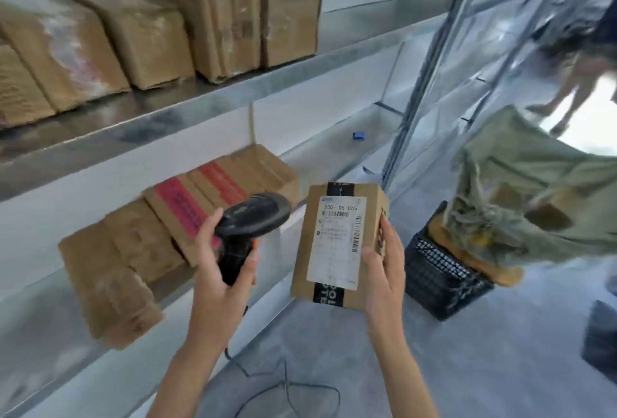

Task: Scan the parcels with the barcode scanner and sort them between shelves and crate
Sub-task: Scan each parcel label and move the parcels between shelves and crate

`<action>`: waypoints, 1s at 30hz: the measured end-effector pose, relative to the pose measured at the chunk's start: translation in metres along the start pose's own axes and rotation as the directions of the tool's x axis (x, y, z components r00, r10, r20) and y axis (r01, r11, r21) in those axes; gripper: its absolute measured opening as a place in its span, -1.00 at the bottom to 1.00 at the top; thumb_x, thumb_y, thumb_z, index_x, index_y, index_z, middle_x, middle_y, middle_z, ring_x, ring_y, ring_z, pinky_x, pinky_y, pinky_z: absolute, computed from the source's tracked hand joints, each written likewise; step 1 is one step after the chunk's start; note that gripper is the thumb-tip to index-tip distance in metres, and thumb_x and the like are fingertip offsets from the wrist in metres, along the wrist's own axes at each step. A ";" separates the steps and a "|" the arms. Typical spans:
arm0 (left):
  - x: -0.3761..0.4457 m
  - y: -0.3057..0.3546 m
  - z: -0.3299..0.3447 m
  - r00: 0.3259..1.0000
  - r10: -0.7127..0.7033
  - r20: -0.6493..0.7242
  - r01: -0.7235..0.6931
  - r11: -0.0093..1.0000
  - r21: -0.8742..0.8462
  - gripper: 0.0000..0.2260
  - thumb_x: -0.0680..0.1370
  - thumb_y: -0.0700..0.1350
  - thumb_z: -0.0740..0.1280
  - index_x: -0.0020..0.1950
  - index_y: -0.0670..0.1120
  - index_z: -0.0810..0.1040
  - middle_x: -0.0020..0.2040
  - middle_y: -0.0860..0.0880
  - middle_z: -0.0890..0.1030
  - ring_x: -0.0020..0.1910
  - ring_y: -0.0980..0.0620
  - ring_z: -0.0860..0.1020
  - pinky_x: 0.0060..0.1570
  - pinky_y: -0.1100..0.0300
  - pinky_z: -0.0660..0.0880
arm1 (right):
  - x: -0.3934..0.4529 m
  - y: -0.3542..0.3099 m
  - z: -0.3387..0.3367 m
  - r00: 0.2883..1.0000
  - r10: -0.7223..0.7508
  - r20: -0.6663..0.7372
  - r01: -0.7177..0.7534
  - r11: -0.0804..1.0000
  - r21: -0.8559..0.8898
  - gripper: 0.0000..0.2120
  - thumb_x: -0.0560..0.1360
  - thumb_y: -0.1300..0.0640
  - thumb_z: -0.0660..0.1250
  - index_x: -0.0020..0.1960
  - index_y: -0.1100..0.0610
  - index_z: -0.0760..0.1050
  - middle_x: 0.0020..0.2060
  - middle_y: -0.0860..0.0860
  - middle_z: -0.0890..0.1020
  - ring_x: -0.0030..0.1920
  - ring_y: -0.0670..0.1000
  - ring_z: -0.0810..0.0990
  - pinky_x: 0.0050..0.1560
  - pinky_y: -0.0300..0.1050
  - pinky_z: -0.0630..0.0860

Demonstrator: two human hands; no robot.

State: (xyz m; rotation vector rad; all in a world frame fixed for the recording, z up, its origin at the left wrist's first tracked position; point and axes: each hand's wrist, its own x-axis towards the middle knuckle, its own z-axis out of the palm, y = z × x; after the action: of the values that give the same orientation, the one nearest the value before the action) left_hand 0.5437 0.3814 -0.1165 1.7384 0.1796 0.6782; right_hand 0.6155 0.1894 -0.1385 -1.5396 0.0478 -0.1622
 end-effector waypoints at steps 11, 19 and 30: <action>-0.002 0.011 0.173 0.964 0.013 0.267 -0.003 0.999 -0.037 -0.40 0.58 -0.12 0.38 0.31 0.53 0.23 -0.23 -0.03 0.61 -0.41 0.04 0.53 -0.37 0.24 0.51 | 0.038 0.019 -0.182 0.929 0.116 -0.350 -0.131 0.991 -0.019 -0.40 0.44 -0.02 0.23 0.48 -0.22 0.29 0.46 -0.24 0.30 0.47 -0.20 0.28 0.46 0.12 0.33; 0.024 0.006 0.278 0.885 0.052 0.463 -0.040 0.999 -0.035 -0.33 0.59 -0.25 0.35 0.31 0.51 0.22 -0.09 -0.06 0.62 -0.38 0.05 0.54 -0.32 0.21 0.54 | 0.073 0.037 -0.236 0.844 0.124 -0.522 -0.173 0.984 -0.045 -0.38 0.43 0.01 0.23 0.50 -0.10 0.31 0.45 -0.19 0.32 0.40 -0.20 0.32 0.11 -0.41 0.35; 0.120 -0.031 0.438 0.784 0.021 0.620 0.043 0.995 -0.089 -0.42 0.60 -0.17 0.36 0.38 0.40 0.21 0.14 -0.09 0.61 -0.32 0.01 0.60 -0.26 0.14 0.58 | 0.227 0.072 -0.274 0.759 0.113 -0.641 -0.242 0.963 -0.117 -0.46 0.60 0.19 0.26 0.52 -0.10 0.27 0.49 -0.16 0.28 0.44 -0.13 0.30 0.32 -0.09 0.39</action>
State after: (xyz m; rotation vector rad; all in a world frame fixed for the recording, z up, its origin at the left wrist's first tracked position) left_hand 0.8799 0.0773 -0.1608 1.7722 -0.3026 0.0685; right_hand 0.8094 -0.1110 -0.2032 -1.6024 0.7698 -0.5341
